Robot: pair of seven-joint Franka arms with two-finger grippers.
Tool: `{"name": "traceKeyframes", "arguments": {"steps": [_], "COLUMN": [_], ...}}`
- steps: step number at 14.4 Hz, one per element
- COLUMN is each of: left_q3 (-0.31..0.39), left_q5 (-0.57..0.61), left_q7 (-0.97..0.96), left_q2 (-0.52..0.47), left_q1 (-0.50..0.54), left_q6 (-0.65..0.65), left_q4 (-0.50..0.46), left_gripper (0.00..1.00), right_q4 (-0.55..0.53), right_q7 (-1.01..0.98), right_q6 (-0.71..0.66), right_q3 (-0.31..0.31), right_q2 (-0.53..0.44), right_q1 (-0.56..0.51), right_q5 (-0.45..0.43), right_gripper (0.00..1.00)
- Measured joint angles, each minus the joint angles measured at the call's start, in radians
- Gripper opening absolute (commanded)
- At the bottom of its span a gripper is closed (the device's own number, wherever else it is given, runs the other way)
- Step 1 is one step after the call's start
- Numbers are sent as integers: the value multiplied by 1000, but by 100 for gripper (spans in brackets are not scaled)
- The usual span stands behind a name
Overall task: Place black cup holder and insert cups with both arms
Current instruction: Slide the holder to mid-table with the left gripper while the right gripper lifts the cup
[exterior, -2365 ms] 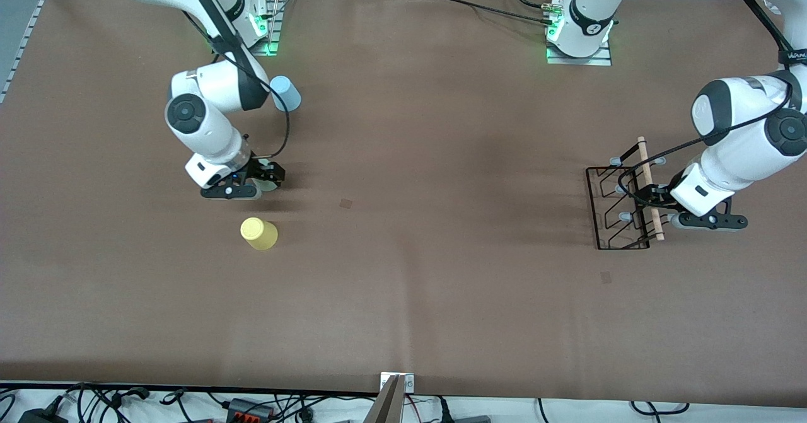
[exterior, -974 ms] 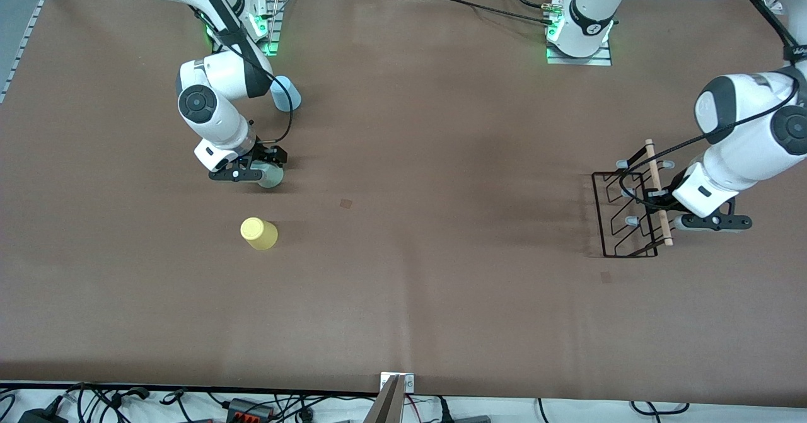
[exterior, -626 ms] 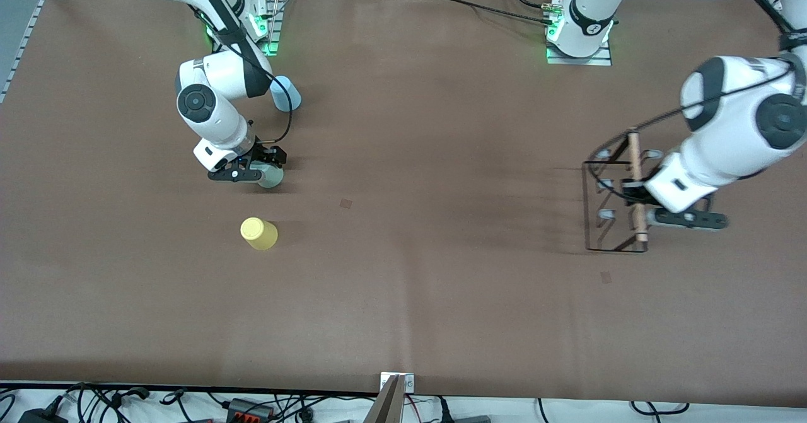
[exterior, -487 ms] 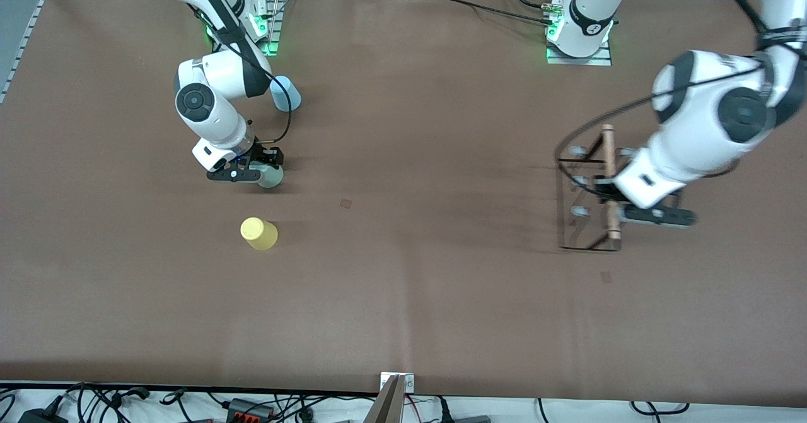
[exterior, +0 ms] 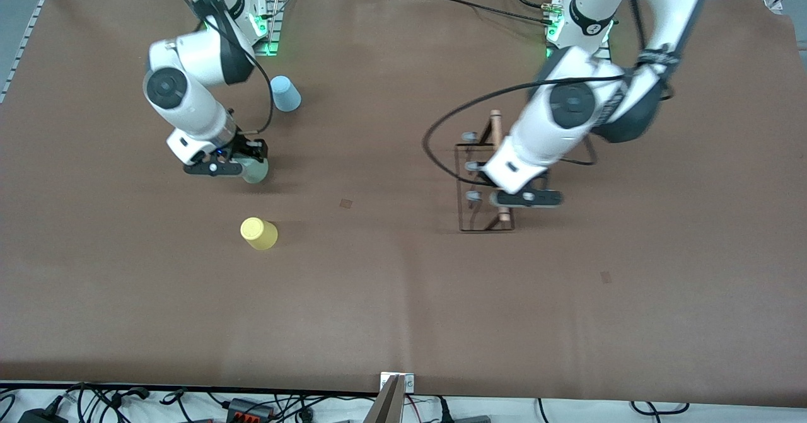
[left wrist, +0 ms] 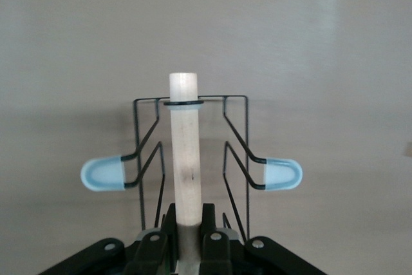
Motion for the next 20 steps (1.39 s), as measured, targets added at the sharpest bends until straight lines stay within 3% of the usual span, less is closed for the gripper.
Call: {"name": "traceKeyframes", "arguments": {"steps": [3,7,8,9,10,16,20], "left_q3": [0,0,0,0,0,13,16], "left_q5": [1,1,1,1,1,1,70], "left_q7": [-23,-33,-43,-55,-61,-69,1], "left_q2": [78,142,150,155,156,142,68], "left_q1": [-74,-123,-135,-147,-157,-133,-14], "left_q6": [53,138,143,146,146,128,-70], "left_q4": [49,65,67,69,70,108,198], "left_gripper": [1,1,7,46,99,100,100], "right_q4": [21,63,76,84,90,98,134], "right_q7": [-34,-50,-50,-50,-51,-50,88], "right_q6": [-83,-124,-138,-143,-144,-144,-170], "right_q3": [0,0,0,0,0,0,35], "right_q2": [-101,-94,-86,-79,-73,-60,-61], "right_q1": [-2,-3,-4,-4,-5,-7,-4], "right_q5": [0,0,0,0,0,0,2], "right_gripper": [15,15,15,15,15,15,15]}}
